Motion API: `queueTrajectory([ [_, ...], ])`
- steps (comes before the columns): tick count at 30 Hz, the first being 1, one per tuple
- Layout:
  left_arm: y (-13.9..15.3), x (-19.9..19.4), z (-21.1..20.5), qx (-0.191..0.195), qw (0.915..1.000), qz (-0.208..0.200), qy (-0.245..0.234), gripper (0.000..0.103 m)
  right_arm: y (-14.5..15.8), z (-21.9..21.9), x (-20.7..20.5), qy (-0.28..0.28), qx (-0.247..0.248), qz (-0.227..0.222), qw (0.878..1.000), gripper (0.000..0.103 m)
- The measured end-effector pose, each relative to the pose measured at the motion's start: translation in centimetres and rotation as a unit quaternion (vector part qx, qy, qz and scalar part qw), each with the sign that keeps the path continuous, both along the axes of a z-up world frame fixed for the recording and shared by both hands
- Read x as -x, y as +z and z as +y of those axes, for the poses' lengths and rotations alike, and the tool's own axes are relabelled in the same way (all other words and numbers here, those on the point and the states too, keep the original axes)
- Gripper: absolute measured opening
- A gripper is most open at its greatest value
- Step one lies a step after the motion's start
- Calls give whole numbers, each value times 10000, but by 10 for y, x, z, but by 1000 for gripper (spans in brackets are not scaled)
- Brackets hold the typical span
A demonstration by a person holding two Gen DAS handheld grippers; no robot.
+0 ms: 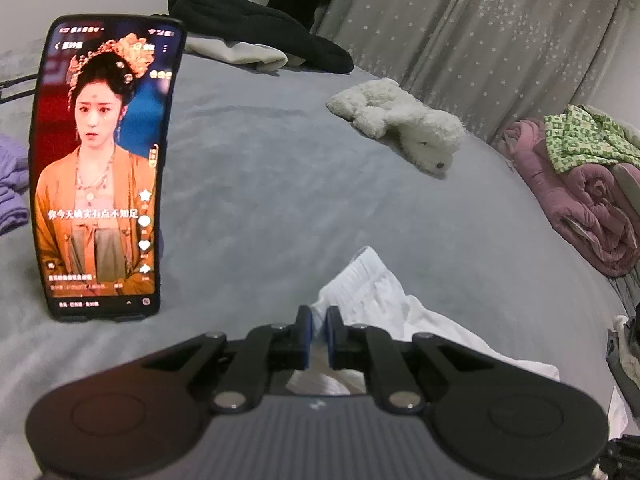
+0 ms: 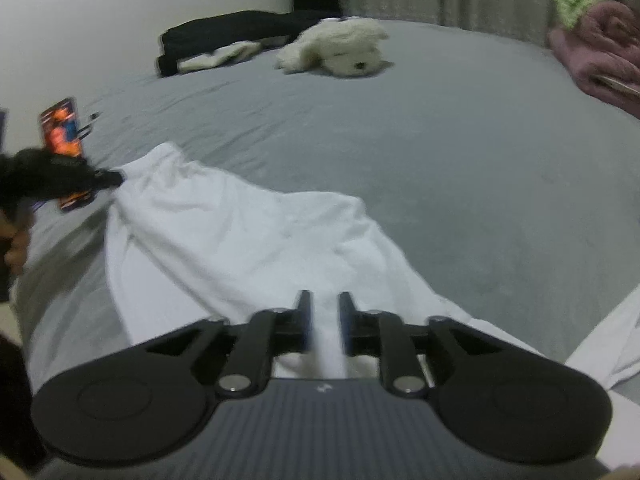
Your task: Fold clothes
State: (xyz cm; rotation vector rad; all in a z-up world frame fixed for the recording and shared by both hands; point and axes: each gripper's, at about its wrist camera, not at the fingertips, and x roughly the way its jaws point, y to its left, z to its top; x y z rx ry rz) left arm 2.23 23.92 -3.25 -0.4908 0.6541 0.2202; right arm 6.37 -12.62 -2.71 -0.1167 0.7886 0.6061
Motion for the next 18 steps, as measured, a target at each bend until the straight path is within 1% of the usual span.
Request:
queueTrajectory([
  [1, 0, 1, 1, 39, 10000, -7, 4, 8, 1, 2, 2, 101, 38, -25, 9999, 43],
  [4, 1, 2, 4, 165, 9998, -51, 5, 8, 4, 10, 14, 414, 298, -274, 9983, 43],
  [5, 2, 2, 5, 196, 9998, -67, 6, 8, 5, 13, 19, 523, 365, -389, 9972, 40],
  [7, 2, 1, 6, 217, 9997, -75, 16, 8, 7, 20, 29, 888, 374, -522, 9940, 25],
  [8, 2, 1, 6, 227, 9997, -70, 22, 8, 7, 24, 34, 1063, 382, -562, 9920, 23],
  [10, 2, 0, 6, 247, 9997, -57, 37, 8, 4, 32, 39, 1268, 494, -625, 9887, 23],
  [14, 1, -1, 5, 255, 9996, -49, 56, 8, -8, 45, 35, 1321, 762, -642, 9862, 23],
  [18, 1, -2, 6, 259, 9996, -30, 57, 8, -20, 51, 26, 1170, 988, -671, 9859, 21],
])
